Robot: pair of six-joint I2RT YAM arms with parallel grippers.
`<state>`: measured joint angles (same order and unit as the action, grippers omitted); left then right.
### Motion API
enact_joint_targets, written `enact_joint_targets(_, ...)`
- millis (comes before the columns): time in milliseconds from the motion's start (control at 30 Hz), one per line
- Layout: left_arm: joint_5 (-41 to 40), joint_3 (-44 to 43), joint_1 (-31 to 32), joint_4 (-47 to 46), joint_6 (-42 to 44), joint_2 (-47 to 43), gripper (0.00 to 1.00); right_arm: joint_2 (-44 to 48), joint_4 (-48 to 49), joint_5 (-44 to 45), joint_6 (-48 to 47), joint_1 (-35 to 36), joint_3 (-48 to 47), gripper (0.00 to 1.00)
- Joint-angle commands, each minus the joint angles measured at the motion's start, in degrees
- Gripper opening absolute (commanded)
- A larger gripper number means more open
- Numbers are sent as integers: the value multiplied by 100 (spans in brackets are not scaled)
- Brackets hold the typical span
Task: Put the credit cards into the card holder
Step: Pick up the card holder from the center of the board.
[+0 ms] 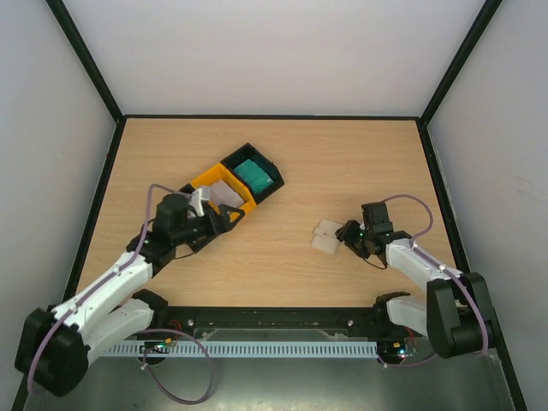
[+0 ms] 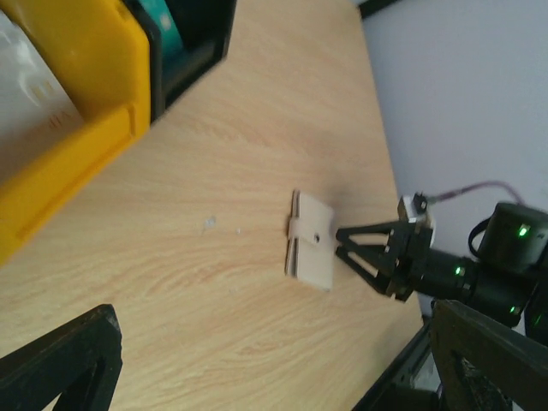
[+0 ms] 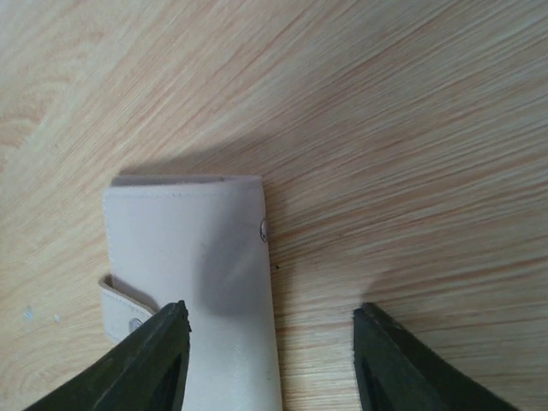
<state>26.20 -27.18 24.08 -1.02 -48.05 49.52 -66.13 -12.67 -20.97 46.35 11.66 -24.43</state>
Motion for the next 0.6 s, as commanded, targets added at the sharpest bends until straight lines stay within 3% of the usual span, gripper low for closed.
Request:
enact_joint_targets(0,-253,-458,640,-334,-118,796,97,-252,544,-340,-185,28,270,48)
enact_joint_targets(200,-821,-1556,1528,89,-44,2507,93,-592,1077,-790,-338,36,507,34)
enact_joint_targets(400,-738,-2086,1966,-480,-131,3765,92,-506,1206,-1163,-638,39,649,27)
enact_joint_targets(567,-903,-2386,2261,-584,-36,4452,79,-404,1356,-1422,-731,146,788,24)
